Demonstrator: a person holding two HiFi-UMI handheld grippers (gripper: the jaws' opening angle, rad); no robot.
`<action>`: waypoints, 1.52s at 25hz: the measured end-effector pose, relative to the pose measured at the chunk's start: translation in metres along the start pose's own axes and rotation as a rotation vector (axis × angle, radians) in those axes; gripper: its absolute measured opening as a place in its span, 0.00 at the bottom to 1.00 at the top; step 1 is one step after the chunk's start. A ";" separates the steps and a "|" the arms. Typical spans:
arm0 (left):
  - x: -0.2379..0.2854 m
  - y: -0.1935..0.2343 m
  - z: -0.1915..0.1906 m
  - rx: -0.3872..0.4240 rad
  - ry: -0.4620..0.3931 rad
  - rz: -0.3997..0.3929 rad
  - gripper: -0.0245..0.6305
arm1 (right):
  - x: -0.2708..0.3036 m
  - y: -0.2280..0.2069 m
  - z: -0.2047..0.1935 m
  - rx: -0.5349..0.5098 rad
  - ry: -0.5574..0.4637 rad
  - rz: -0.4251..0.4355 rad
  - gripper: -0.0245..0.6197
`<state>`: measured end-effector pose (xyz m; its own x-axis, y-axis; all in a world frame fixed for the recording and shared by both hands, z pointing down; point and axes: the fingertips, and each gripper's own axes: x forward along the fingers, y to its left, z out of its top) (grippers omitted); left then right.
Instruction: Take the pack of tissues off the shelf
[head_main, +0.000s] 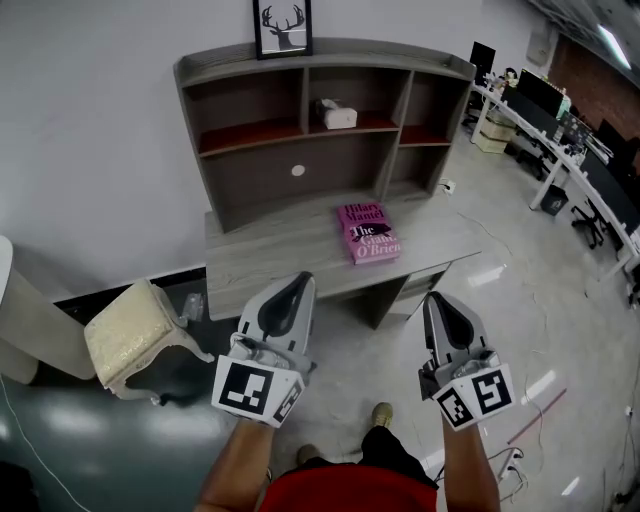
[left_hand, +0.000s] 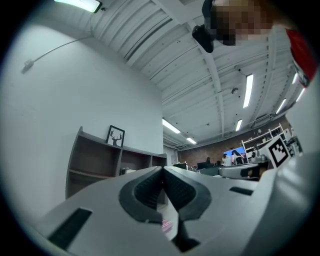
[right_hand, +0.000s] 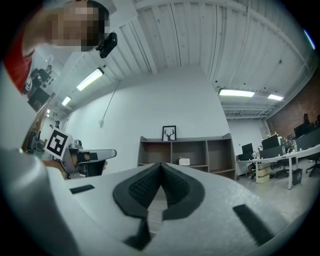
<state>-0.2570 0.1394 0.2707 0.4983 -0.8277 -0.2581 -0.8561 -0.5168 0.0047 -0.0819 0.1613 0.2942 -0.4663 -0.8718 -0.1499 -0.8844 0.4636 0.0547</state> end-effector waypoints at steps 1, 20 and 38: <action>0.006 0.001 -0.001 0.005 0.001 0.008 0.05 | 0.003 -0.007 -0.001 0.004 -0.008 -0.001 0.05; 0.239 -0.018 -0.062 0.124 0.058 0.260 0.05 | 0.108 -0.243 -0.020 0.008 -0.084 0.199 0.05; 0.382 0.040 -0.096 0.143 0.066 0.405 0.23 | 0.196 -0.338 -0.038 0.006 -0.082 0.268 0.05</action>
<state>-0.0880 -0.2187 0.2655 0.1217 -0.9722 -0.2002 -0.9924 -0.1157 -0.0417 0.1249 -0.1722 0.2840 -0.6801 -0.7023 -0.2105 -0.7294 0.6771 0.0973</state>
